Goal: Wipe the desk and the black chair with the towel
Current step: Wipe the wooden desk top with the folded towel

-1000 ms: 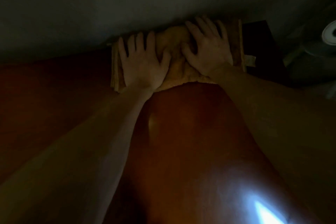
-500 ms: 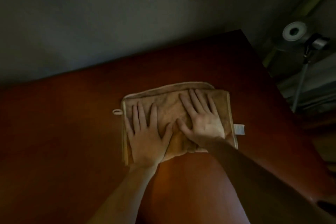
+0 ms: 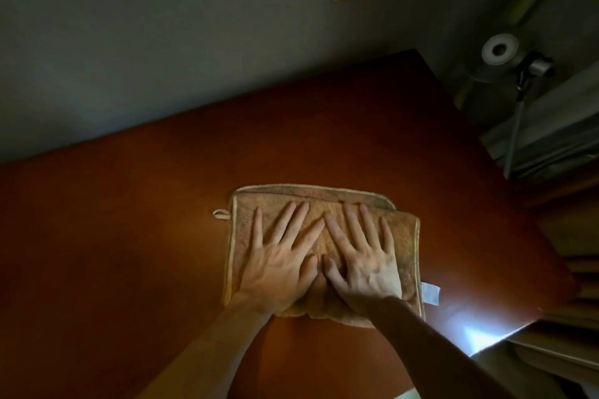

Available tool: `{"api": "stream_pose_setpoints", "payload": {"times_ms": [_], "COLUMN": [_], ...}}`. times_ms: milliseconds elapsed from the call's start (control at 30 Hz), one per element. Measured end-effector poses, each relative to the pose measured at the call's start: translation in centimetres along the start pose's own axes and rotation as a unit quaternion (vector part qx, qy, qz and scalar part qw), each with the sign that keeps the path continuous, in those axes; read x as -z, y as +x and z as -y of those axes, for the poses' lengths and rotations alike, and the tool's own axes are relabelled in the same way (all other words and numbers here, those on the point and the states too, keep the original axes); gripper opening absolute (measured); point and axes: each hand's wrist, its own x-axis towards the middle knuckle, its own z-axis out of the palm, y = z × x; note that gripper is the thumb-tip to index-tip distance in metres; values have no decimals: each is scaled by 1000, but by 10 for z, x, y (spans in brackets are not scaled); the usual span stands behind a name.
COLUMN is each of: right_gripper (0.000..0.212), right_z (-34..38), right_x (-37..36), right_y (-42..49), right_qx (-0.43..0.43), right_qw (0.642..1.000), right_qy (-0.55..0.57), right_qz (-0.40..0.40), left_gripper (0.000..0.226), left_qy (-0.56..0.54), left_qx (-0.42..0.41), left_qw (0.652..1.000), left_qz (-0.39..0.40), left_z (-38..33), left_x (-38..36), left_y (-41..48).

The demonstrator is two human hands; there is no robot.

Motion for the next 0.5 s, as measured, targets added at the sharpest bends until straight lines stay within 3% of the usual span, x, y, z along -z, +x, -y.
{"api": "stream_pose_setpoints", "payload": {"times_ms": [200,500], "right_gripper": [78,69], "right_z": [-25,-71], "right_x": [8,20], "right_y": [61,194], "right_qx": [19,-12], "right_qw": [1000,999], "right_qy": [0,3], "right_qz": [14,-36], "left_gripper": [68,67], "left_qy": [1,-9], "left_qx": [5,21], "left_qw": [1000,999], "left_qz": [-7,-30], "left_z": [18,54], "left_x": [8,18], "left_y": [55,203]}}
